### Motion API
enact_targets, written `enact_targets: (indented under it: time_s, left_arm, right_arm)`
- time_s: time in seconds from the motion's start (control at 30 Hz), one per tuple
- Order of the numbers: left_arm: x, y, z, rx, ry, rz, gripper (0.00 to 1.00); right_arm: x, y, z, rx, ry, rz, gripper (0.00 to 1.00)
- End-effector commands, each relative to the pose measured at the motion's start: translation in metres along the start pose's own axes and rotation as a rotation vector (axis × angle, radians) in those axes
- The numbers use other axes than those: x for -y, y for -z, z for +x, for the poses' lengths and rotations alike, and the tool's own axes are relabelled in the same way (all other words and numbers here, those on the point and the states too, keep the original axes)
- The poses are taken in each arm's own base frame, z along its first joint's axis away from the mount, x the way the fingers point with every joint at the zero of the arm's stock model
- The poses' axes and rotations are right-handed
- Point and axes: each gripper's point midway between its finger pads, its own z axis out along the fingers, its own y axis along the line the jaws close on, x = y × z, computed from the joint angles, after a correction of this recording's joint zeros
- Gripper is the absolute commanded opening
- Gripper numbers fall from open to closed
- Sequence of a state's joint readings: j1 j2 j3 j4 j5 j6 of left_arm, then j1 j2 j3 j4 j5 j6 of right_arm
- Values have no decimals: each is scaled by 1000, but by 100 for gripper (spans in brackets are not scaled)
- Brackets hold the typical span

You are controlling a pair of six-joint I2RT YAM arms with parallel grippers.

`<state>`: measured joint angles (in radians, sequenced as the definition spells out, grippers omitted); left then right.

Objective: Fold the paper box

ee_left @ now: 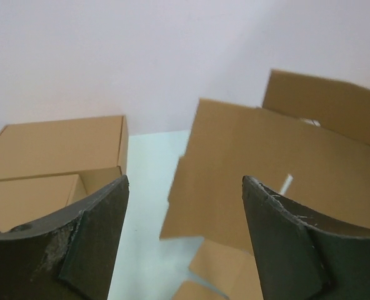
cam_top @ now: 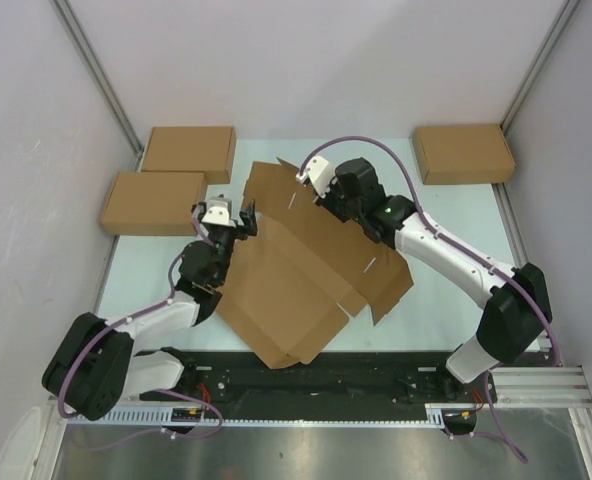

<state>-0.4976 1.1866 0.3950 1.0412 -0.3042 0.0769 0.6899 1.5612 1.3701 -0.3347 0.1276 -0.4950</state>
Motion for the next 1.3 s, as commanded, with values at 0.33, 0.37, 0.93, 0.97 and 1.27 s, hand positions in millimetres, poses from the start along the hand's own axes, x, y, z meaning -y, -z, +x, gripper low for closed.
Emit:
enact_targets:
  time_s: [0.33, 0.37, 0.93, 0.97, 1.27]
  left_arm:
    - [-37, -50, 6, 41, 199, -87, 95]
    - [-31, -53, 3, 55, 201, -45, 95]
    - [-22, -66, -41, 220, 243, 46, 95]
    - [-21, -69, -59, 258, 219, 58, 95]
    - [21, -75, -65, 171, 82, 304, 100]
  right_arm:
    - [-3, 2, 4, 88, -123, -210, 8]
    - [-4, 3, 1, 105, -129, -231, 8]
    - [-2, -6, -11, 86, -50, -155, 9]
    - [-3, -6, -11, 83, -35, -150, 9]
    - [3, 10, -31, 214, -327, -457, 16]
